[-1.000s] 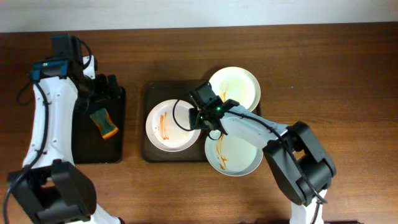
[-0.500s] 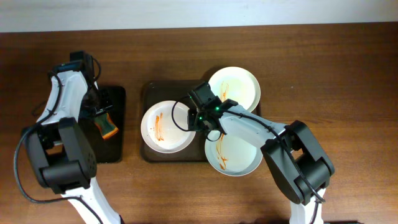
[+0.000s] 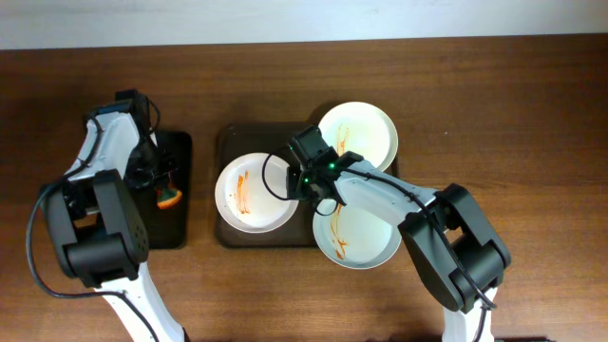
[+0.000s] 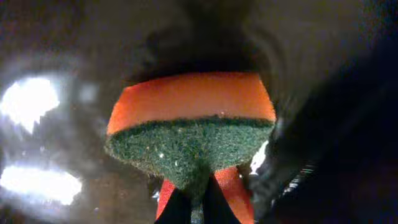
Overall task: Clean dirty plates on tray and stack at the side
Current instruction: 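Pick up the green-orange sponge with the left gripper and bring it to the plate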
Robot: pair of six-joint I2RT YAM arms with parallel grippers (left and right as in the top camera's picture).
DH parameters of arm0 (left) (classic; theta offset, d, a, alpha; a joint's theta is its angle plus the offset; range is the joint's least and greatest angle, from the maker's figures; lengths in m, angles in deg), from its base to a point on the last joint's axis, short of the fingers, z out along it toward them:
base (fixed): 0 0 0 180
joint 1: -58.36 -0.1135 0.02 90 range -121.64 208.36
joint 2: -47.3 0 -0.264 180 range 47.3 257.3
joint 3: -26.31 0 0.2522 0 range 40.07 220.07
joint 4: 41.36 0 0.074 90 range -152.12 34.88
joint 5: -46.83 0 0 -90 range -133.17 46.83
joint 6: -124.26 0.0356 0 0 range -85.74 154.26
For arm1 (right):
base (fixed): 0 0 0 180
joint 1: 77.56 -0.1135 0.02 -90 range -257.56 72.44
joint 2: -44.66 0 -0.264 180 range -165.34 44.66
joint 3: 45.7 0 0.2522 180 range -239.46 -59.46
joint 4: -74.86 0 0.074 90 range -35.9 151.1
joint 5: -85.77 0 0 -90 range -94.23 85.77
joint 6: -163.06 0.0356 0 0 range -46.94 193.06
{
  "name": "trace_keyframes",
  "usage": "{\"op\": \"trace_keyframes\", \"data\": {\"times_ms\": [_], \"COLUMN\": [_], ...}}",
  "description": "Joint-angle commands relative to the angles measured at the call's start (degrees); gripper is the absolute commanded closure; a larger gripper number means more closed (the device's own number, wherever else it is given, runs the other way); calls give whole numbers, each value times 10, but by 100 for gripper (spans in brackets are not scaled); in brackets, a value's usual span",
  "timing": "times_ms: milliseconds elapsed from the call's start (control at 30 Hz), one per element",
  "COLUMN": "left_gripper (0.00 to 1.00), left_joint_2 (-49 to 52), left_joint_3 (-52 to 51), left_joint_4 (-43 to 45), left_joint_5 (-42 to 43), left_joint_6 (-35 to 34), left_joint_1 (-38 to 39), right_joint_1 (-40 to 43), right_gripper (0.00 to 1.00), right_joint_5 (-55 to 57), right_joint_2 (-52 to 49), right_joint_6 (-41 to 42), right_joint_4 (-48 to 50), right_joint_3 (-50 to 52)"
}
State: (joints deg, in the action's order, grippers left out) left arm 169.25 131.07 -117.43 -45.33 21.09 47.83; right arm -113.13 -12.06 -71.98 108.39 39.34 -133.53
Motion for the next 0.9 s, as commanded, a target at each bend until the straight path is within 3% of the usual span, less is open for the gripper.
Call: {"op": "trace_keyframes", "data": {"times_ms": [0,133,267,400,467,700,800,867], "left_gripper": [100,100,100,100,100,100,100,100], "left_joint_2": [-25,-53,-50,-49,-49,-49,-49,-49], "left_joint_3": [99,132,69,-26,-76,-150,-150,-150], "left_joint_4": [-40,-94,-60,14,56,126,184,230], "left_joint_5": [155,252,233,121,119,149,192,167], "left_joint_6": [132,253,269,129,85,26,13,-7], "left_joint_1": [0,34,116,159,164,248,254,247], "right_joint_1": [-2,31,34,34,34,33,33,33], "right_gripper": [96,96,96,96,96,96,96,96], "right_joint_5": [5,-34,-36,-36,-36,-38,-38,-40], "right_joint_2": [-16,-16,-16,-16,-16,-16,-16,-16], "right_joint_6": [3,3,3,3,3,3,3,3], "right_joint_4": [2,1,-1,-3,-3,-3,-5,-7], "right_joint_3": [-5,-5,-5,-5,-5,-5,-5,-5]}}
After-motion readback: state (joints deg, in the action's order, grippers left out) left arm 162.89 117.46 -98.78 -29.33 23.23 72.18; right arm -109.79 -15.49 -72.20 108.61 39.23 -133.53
